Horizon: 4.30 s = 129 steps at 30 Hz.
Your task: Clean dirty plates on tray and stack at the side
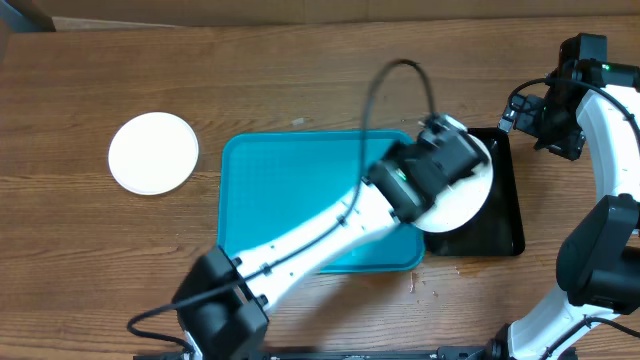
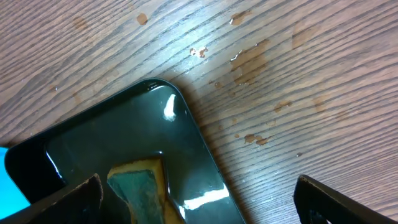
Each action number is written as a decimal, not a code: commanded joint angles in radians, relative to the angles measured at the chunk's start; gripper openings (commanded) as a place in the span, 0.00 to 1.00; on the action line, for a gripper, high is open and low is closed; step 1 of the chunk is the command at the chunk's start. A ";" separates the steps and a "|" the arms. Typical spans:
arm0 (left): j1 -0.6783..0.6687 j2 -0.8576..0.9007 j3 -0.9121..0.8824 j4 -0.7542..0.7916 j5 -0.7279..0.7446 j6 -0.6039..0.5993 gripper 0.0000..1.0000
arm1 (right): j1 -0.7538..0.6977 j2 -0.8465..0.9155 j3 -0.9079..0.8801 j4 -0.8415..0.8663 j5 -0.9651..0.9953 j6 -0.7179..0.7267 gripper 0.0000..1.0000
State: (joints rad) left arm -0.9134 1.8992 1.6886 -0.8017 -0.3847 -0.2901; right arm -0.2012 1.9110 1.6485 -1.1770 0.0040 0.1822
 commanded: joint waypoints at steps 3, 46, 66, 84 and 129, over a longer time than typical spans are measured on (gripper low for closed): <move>0.190 0.005 0.027 -0.018 0.320 -0.105 0.04 | -0.002 -0.022 0.007 0.005 0.003 0.000 1.00; 1.443 0.005 -0.232 -0.055 0.465 -0.164 0.04 | -0.002 -0.022 0.007 0.005 0.003 0.000 1.00; 1.442 0.005 -0.318 0.082 0.484 -0.171 0.89 | -0.002 -0.022 0.007 0.005 0.003 0.000 1.00; 1.168 0.005 -0.318 -0.160 1.099 0.122 0.04 | -0.002 -0.022 0.007 0.005 0.003 0.000 1.00; 0.370 0.005 -0.318 0.018 0.612 -0.032 0.11 | -0.058 0.181 -0.027 0.134 -0.067 0.191 0.04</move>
State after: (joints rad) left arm -0.5373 1.9007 1.3769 -0.7864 0.2440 -0.3092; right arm -0.2611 2.0644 1.6264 -1.0470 -0.0765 0.3622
